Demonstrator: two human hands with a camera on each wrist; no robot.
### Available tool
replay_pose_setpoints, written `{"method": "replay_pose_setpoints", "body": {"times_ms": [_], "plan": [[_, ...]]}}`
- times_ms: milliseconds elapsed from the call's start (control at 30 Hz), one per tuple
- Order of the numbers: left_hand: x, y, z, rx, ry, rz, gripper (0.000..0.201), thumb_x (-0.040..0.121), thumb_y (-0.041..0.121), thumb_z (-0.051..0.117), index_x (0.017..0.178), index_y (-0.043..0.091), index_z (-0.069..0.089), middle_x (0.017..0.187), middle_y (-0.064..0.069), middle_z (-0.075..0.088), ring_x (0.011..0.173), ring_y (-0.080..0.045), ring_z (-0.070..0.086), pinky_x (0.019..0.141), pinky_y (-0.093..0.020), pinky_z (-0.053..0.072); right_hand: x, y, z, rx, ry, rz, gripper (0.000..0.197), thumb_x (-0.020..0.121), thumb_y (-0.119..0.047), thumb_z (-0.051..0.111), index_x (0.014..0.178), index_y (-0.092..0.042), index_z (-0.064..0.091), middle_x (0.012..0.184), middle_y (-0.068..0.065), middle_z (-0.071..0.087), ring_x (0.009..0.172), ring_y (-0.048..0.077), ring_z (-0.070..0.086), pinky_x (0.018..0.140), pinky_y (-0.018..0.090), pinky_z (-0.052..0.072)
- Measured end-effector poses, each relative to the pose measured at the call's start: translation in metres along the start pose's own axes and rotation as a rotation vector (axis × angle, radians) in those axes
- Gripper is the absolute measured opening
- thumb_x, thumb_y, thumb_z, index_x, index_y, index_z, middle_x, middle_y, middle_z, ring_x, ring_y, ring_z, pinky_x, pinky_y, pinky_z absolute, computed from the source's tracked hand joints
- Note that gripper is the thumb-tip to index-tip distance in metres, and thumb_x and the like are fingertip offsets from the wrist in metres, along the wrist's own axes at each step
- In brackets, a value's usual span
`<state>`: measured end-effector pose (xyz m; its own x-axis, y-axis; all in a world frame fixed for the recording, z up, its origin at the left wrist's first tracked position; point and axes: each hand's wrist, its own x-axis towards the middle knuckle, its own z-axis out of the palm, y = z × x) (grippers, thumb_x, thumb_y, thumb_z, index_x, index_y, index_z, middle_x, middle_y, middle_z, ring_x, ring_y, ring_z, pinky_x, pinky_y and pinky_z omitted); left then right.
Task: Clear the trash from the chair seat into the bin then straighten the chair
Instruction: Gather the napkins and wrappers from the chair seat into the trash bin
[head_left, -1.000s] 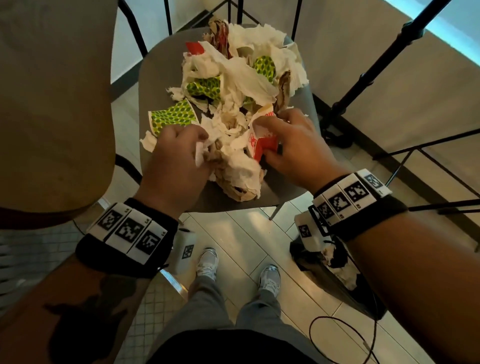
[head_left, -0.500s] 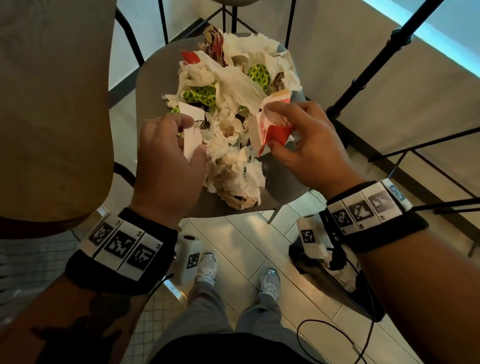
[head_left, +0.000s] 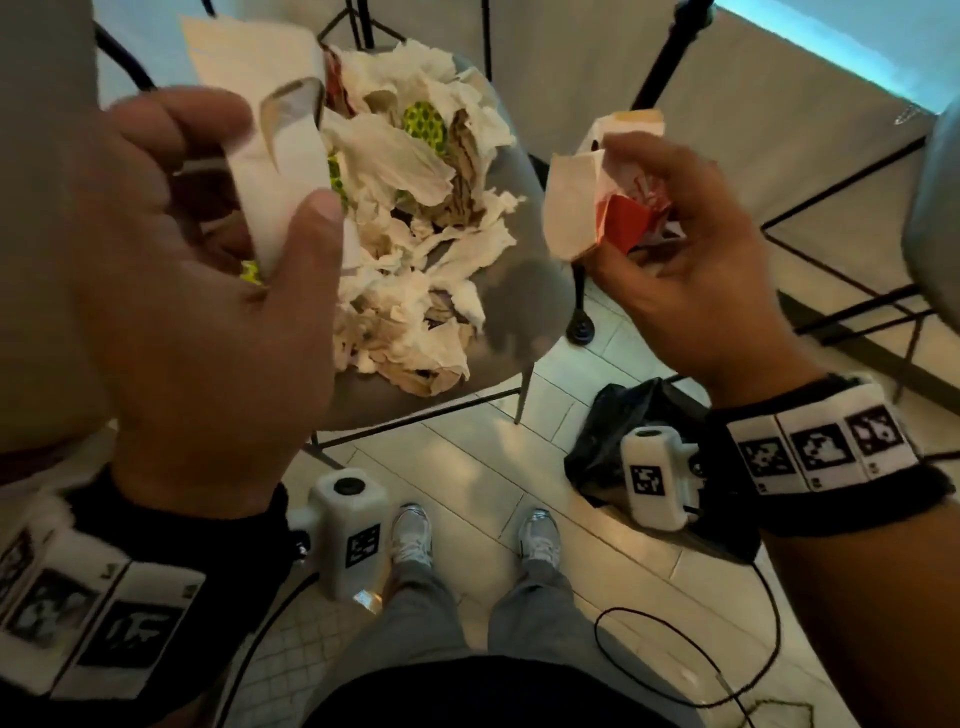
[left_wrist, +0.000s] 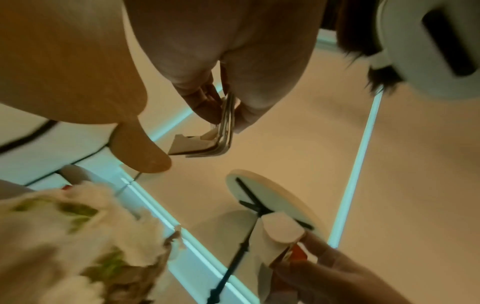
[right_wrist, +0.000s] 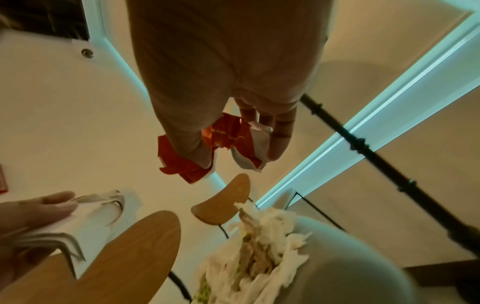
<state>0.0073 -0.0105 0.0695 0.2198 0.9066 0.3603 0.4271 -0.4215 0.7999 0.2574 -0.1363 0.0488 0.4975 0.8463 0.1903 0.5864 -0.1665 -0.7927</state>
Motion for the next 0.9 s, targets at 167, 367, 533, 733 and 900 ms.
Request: {"method": "replay_pose_setpoints", "body": {"times_ms": [167,367,533,733,900], "plan": [[-0.037,0.033,0.063,-0.080,-0.299,-0.060,0.063,0.083,0.082,0.053,0.130,0.039,0.052,0.133,0.009,0.062,0.109,0.016,0.060,0.089,-0.008,0.051,-0.074,0.062,-0.067,0.033,0.156,0.206,0.055,0.091,-0.024,0.077,0.141,-0.023,0.054,0.140,0.002,0.058,0.123,0.017,0.062,0.096,0.044,0.059],[-0.112,0.066,0.194,-0.292,-0.629,0.190,0.039,0.096,0.023,0.072,0.126,0.011,0.049,0.123,-0.009,0.061,0.105,-0.009,0.069,0.080,-0.028,0.061,-0.170,0.195,-0.120,0.039,0.241,0.616,0.053,0.086,-0.026,0.080,0.134,-0.024,0.058,0.115,-0.022,0.060,0.093,-0.017,0.061,0.082,0.011,0.054],[-0.190,0.050,0.331,-0.189,-0.926,0.154,0.039,0.093,0.024,0.073,0.126,0.016,0.053,0.122,-0.009,0.062,0.102,-0.019,0.069,0.078,-0.033,0.061,-0.237,0.323,-0.131,0.062,0.246,0.878,0.050,0.086,-0.027,0.081,0.130,-0.027,0.057,0.110,-0.009,0.065,0.083,-0.016,0.062,0.069,0.001,0.047],[-0.280,-0.005,0.458,0.051,-1.256,0.035,0.039,0.090,0.020,0.074,0.124,0.028,0.055,0.125,0.001,0.056,0.105,-0.012,0.063,0.087,-0.019,0.056,-0.297,0.461,-0.104,0.118,0.230,1.126,0.058,0.073,-0.037,0.082,0.122,-0.032,0.052,0.103,-0.002,0.067,0.083,0.021,0.070,0.066,0.032,0.060],[-0.326,-0.066,0.515,0.274,-1.388,0.045,0.030,0.089,0.024,0.075,0.113,0.033,0.060,0.121,-0.001,0.056,0.103,-0.018,0.064,0.095,-0.040,0.057,-0.331,0.531,-0.072,0.210,0.227,1.297,0.063,0.070,-0.045,0.086,0.121,-0.031,0.051,0.108,0.006,0.069,0.081,0.025,0.070,0.063,0.033,0.056]]}}
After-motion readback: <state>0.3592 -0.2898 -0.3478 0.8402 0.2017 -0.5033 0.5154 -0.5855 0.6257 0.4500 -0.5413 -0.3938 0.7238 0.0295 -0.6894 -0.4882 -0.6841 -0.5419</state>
